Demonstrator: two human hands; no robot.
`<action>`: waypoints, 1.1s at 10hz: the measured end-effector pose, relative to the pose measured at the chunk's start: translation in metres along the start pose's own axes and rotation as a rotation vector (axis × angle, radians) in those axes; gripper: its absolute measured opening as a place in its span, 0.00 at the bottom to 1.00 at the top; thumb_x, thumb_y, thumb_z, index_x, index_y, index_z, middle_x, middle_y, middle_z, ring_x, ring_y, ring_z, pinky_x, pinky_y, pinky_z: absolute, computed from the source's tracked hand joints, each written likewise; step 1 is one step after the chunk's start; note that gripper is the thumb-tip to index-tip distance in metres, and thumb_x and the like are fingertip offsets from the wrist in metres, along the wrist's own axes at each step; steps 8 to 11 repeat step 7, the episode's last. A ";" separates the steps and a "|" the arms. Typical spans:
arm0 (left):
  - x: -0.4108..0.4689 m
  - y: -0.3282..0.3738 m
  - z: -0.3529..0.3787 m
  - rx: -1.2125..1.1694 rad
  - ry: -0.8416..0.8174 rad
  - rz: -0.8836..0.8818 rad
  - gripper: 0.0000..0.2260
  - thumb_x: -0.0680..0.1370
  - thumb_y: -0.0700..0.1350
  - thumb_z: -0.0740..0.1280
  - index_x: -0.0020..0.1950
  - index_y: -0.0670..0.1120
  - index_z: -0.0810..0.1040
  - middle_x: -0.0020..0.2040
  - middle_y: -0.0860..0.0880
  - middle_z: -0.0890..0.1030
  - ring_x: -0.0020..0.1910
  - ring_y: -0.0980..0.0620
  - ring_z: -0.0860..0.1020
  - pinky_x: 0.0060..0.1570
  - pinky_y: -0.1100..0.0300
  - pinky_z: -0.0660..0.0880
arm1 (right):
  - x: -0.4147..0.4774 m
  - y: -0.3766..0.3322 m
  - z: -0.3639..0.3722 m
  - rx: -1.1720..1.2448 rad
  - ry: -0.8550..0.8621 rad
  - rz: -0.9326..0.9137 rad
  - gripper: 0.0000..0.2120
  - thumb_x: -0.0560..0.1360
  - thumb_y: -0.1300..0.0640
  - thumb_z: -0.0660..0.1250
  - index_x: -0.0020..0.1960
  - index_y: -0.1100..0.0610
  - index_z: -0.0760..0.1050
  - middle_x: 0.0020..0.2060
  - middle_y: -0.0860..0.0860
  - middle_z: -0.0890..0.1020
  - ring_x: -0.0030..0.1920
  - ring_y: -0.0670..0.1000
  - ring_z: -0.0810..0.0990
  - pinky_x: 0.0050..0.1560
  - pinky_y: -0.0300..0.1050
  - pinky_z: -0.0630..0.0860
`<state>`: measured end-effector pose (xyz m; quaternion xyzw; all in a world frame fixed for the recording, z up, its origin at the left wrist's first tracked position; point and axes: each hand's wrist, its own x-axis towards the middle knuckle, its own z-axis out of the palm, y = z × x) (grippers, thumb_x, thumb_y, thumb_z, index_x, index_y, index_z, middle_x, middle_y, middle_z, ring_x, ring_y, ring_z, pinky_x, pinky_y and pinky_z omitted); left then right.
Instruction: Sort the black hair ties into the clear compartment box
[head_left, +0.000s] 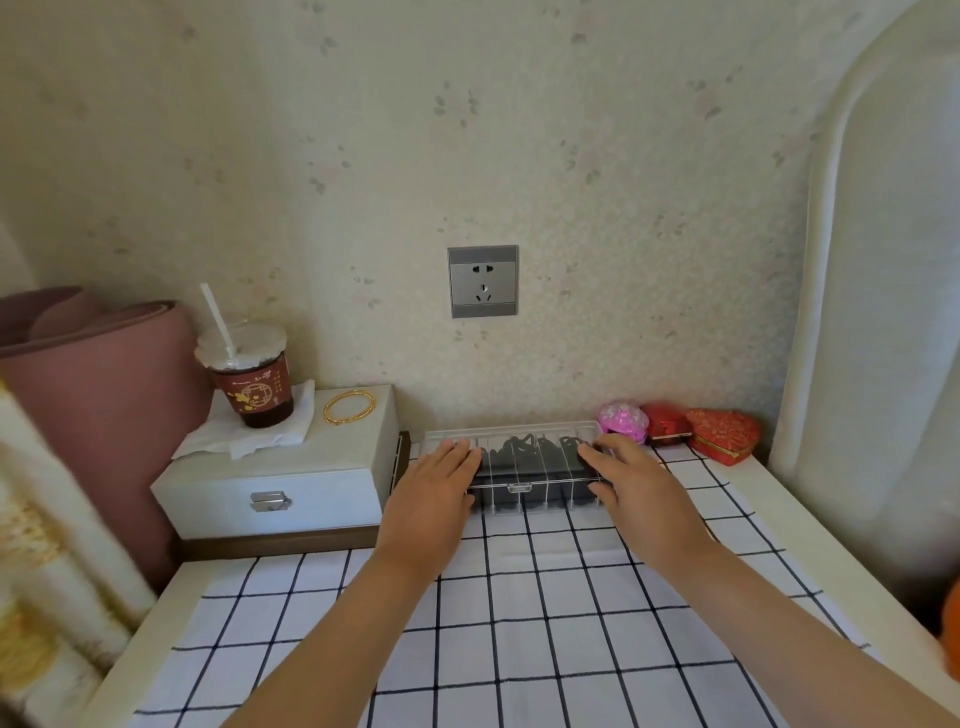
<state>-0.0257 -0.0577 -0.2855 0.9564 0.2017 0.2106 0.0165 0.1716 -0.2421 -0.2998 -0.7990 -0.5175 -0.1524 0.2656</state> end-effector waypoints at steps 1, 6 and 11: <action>0.009 -0.004 -0.001 0.020 -0.001 -0.013 0.25 0.82 0.41 0.62 0.79 0.47 0.61 0.78 0.48 0.63 0.78 0.48 0.58 0.76 0.55 0.53 | 0.008 -0.001 0.002 -0.003 -0.032 0.025 0.22 0.75 0.63 0.71 0.69 0.55 0.76 0.66 0.54 0.76 0.56 0.55 0.81 0.53 0.40 0.74; 0.051 -0.017 0.002 -0.017 -0.125 -0.089 0.29 0.78 0.51 0.66 0.77 0.50 0.59 0.76 0.50 0.62 0.76 0.48 0.58 0.75 0.51 0.56 | 0.058 -0.004 0.008 -0.082 -0.179 0.078 0.21 0.79 0.59 0.65 0.72 0.54 0.71 0.68 0.53 0.72 0.59 0.56 0.78 0.50 0.52 0.80; 0.049 -0.016 -0.003 -0.038 -0.194 -0.108 0.33 0.80 0.52 0.64 0.80 0.50 0.51 0.80 0.49 0.53 0.79 0.48 0.48 0.78 0.47 0.48 | 0.064 -0.007 0.002 -0.091 -0.237 0.107 0.25 0.79 0.56 0.65 0.75 0.53 0.66 0.74 0.54 0.66 0.69 0.57 0.71 0.65 0.53 0.73</action>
